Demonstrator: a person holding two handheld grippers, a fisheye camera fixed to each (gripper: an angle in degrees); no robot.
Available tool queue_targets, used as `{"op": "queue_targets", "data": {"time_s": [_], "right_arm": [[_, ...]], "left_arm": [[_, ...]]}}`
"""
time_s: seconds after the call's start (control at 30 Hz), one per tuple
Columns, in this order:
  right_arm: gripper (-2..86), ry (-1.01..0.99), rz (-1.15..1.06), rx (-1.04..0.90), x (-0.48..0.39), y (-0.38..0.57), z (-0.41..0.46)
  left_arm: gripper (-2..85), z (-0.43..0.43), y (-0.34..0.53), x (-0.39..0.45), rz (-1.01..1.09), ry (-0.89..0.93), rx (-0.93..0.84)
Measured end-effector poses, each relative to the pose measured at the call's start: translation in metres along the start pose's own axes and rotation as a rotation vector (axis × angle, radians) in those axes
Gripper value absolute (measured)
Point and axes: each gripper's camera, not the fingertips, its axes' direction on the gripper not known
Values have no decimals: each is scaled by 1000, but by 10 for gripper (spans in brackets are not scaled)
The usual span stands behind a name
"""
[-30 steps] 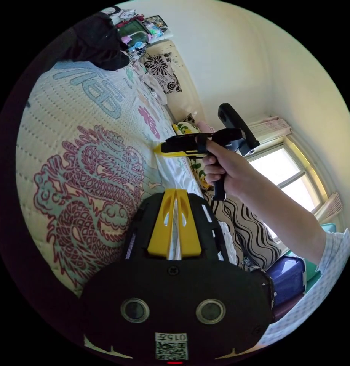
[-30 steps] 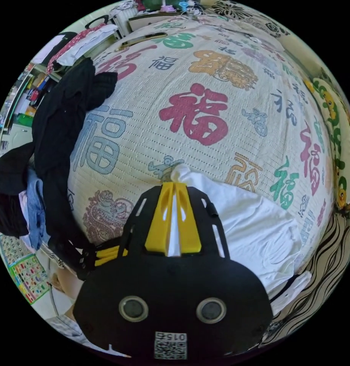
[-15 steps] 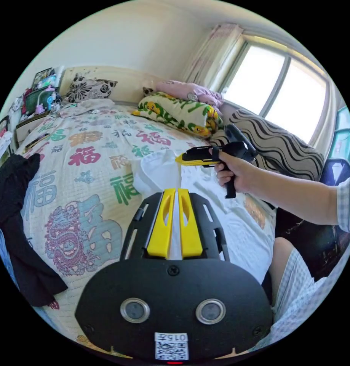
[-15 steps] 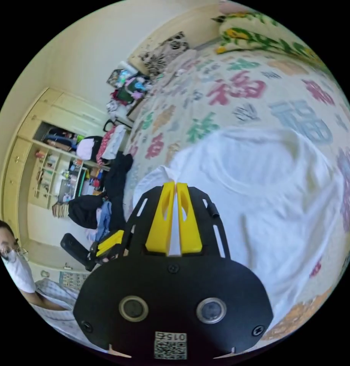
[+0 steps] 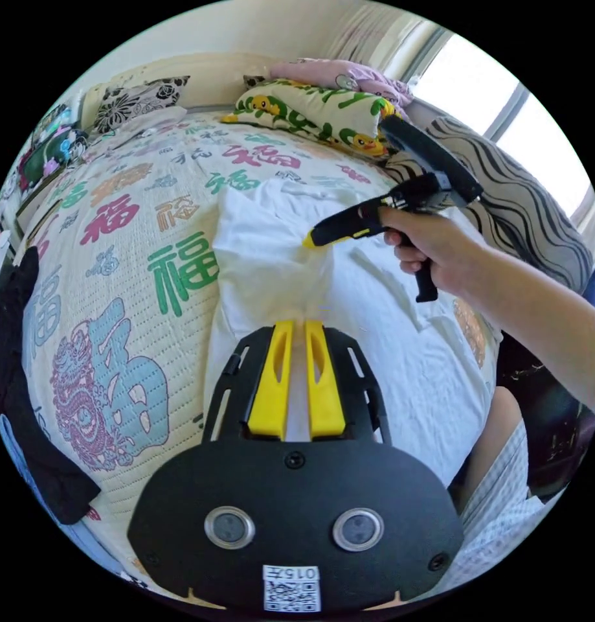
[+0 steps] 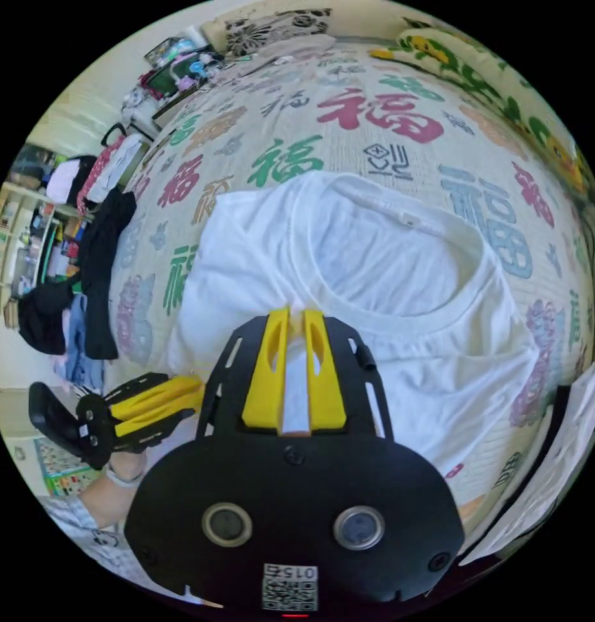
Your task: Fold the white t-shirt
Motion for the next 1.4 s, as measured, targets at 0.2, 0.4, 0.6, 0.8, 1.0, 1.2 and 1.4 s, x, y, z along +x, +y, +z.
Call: {"op": "queue_targets", "data": {"time_s": [0.2, 0.4, 0.6, 0.8, 1.0, 1.2, 1.4], "right_arm": [[4, -101, 39, 60, 26, 10, -38], [68, 10, -52, 64, 14, 30, -57], [55, -42, -180, 117, -2, 49, -93], [51, -210, -32, 14, 20, 56, -106], [81, 44, 26, 197, 80, 83, -185], [128, -28, 122, 106, 110, 73, -194], [52, 9, 137, 33, 99, 84, -195]], "left_arm": [[-6, 2, 13, 28, 70, 19, 3], [0, 23, 16, 49, 83, 44, -61], [-3, 10, -2, 70, 138, 60, 61], [4, 65, -28, 81, 225, 4, -214], [58, 27, -91, 67, 262, 33, 6], [85, 102, -186, 78, 290, -67, -152], [34, 160, -201, 80, 231, -99, -323]]}}
